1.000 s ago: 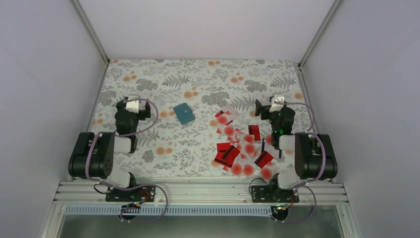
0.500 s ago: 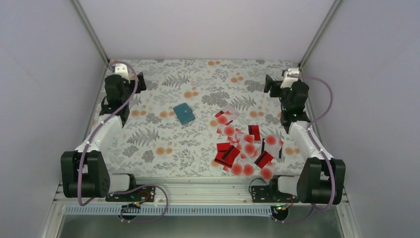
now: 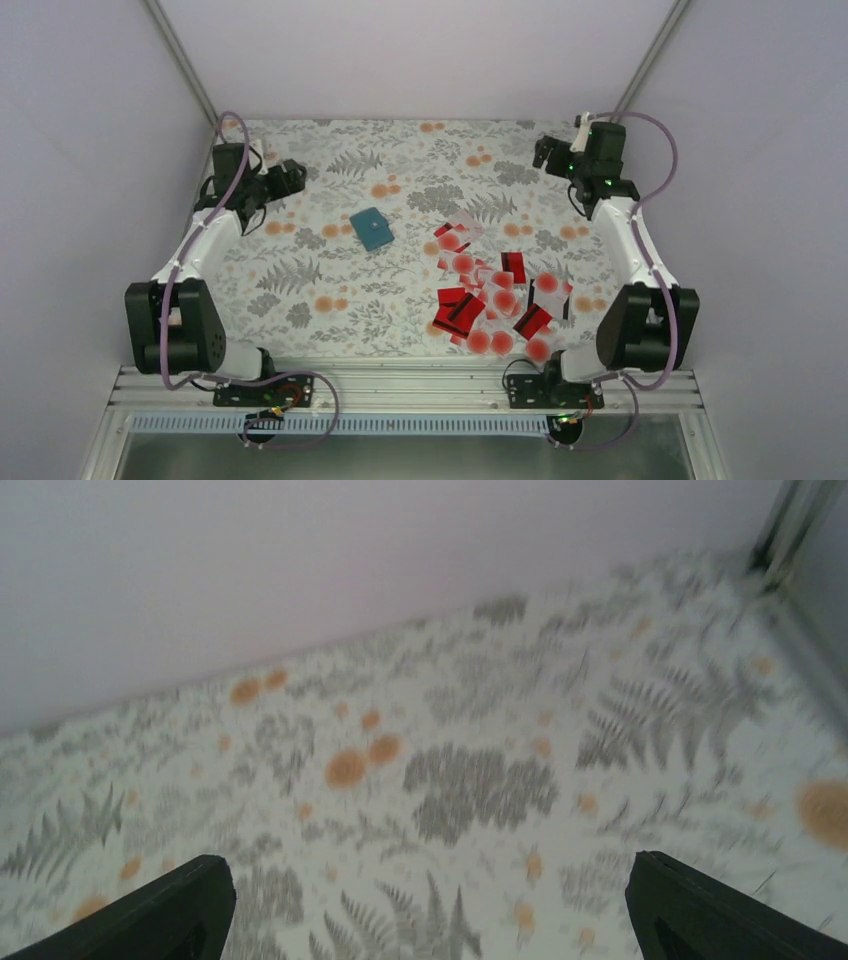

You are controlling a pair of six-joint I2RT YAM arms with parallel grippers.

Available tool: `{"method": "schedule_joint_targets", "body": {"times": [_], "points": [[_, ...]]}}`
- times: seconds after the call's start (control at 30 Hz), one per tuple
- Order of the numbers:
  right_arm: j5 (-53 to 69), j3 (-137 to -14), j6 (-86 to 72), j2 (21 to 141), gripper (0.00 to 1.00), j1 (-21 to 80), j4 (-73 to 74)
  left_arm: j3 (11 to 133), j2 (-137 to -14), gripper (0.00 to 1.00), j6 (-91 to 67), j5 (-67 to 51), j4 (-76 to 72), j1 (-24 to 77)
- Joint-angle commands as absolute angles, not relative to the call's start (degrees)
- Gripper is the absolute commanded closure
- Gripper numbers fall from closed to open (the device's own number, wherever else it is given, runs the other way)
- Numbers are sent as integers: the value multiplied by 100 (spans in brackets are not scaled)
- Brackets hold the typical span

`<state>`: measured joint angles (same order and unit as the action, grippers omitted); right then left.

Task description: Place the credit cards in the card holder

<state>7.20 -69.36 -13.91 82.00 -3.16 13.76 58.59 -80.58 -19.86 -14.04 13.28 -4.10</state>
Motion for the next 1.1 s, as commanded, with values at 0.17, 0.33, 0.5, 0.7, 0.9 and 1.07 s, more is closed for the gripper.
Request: {"method": "schedule_joint_targets", "body": {"times": [0.17, 0.33, 0.5, 0.7, 0.9, 1.07], "points": [[2386, -6839, -1547, 8602, 1, -253, 2629, 5363, -8944, 15, -2189, -3708, 1288, -185], [2805, -6740, -1575, 8829, 3, 299, 2759, 5440, -9532, 22, -2518, -3940, 1010, 177], [2880, -6907, -1633, 9192, 6, 1098, 2779, 5691, -10066, 28, -2743, -3884, 1059, 442], [3087, -7278, -1811, 9894, 16, 1901, 2670, 5877, -10507, 34, -2821, -3730, 1274, 604], [3195, -7880, -1820, 10610, 22, 2524, 2680, 5937, -10772, 39, -2925, -3660, 1227, 799], [3301, -8498, -1795, 11355, 29, 2852, 2742, 6037, -10951, 40, -2941, -3536, 1363, 852]]}}
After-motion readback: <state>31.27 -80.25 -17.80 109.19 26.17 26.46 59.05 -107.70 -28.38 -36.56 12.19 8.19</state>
